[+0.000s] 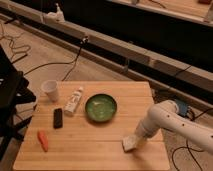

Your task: Wipe the white sponge on the table

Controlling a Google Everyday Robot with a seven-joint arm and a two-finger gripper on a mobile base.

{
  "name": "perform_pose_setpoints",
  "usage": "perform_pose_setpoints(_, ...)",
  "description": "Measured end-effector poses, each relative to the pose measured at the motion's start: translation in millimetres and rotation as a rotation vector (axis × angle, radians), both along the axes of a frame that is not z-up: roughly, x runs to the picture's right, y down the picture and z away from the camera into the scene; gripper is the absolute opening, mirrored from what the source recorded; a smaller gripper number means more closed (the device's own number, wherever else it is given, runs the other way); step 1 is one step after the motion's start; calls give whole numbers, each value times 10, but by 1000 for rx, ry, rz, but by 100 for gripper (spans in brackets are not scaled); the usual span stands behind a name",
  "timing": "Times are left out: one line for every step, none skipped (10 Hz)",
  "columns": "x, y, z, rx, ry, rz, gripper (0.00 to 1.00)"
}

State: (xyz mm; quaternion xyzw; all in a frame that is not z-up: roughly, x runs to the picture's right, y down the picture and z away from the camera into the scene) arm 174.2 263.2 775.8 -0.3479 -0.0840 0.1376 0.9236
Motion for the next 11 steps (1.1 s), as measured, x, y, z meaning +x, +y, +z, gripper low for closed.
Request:
perform_pose_setpoints(-82,-7,78,1,4,-11,0)
perform_pose_setpoints(-231,-8,143,3,-8,-26,0)
perform_pose_setpoints(-422,0,166,7,-34,-42,0)
perform_pose_setpoints(-640,21,165,9,-68,-57,0)
perform_pose_setpoints(-891,82,124,8,-112,-68,0)
perform_pose_setpoints(-1018,145,85,3,-137,-71,0)
perform_pose_setpoints(-1148,236,27,-7,-162,-73,0)
perform_pose_setpoints(-1212,350,-41,-23,-172,-74,0)
perform_pose_setpoints(-1202,468,-110,-41,-165,-68,0)
perform_pose_setpoints(-1131,595,-185,-63,-142,-51,0)
perform_pose_setpoints(-1030,701,-256,-86,-113,-38,0)
